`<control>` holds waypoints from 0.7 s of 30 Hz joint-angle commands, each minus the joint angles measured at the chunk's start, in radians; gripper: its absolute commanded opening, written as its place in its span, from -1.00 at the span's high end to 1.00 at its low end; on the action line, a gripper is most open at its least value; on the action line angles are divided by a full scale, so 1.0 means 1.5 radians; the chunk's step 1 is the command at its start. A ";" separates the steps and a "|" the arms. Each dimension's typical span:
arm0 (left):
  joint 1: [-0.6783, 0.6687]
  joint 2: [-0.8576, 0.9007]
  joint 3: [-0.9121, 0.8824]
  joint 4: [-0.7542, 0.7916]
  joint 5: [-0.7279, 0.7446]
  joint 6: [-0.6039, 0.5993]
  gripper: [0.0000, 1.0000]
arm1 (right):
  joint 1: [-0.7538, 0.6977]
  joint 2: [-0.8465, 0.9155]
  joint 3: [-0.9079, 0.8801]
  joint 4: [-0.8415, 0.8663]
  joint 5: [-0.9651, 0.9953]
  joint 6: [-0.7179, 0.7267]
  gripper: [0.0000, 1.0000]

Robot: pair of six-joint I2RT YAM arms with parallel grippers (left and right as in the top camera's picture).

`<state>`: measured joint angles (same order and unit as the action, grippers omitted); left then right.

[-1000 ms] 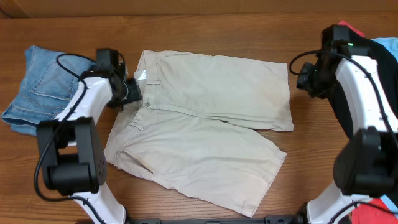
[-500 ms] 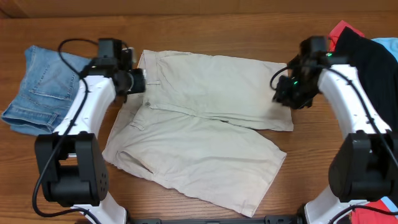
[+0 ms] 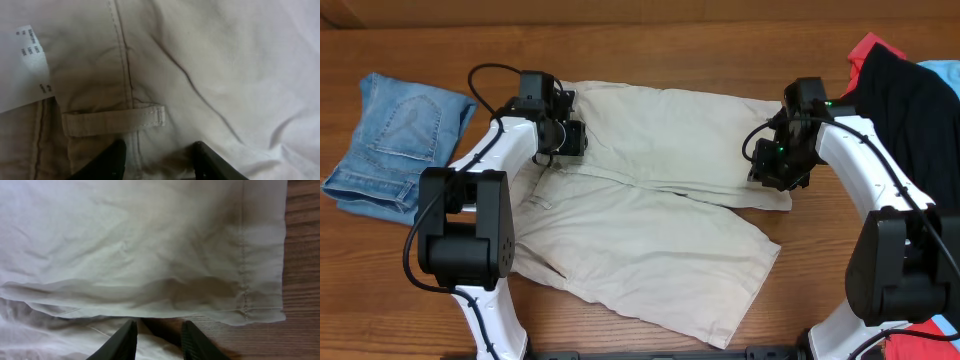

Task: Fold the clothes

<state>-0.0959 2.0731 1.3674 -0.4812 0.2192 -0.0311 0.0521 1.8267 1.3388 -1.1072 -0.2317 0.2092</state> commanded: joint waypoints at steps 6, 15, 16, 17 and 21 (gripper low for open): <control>0.083 0.064 -0.006 -0.008 -0.134 -0.145 0.18 | -0.001 -0.001 -0.001 0.005 -0.003 0.004 0.33; 0.184 0.063 -0.006 -0.018 -0.042 -0.207 0.04 | -0.001 -0.001 -0.001 0.009 -0.004 0.002 0.32; 0.190 0.062 -0.005 -0.020 -0.038 -0.210 0.03 | -0.001 -0.001 -0.001 0.009 -0.004 0.002 0.32; 0.196 0.060 -0.004 -0.023 -0.030 -0.210 0.02 | -0.001 -0.001 -0.001 0.009 -0.004 0.002 0.33; 0.208 0.060 0.029 -0.061 0.041 -0.173 -0.16 | -0.001 -0.001 -0.001 0.006 -0.004 0.002 0.32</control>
<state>0.1921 2.0911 1.4071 -0.5091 0.2539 -0.3153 0.0521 1.8267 1.3384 -1.0988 -0.2317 0.2096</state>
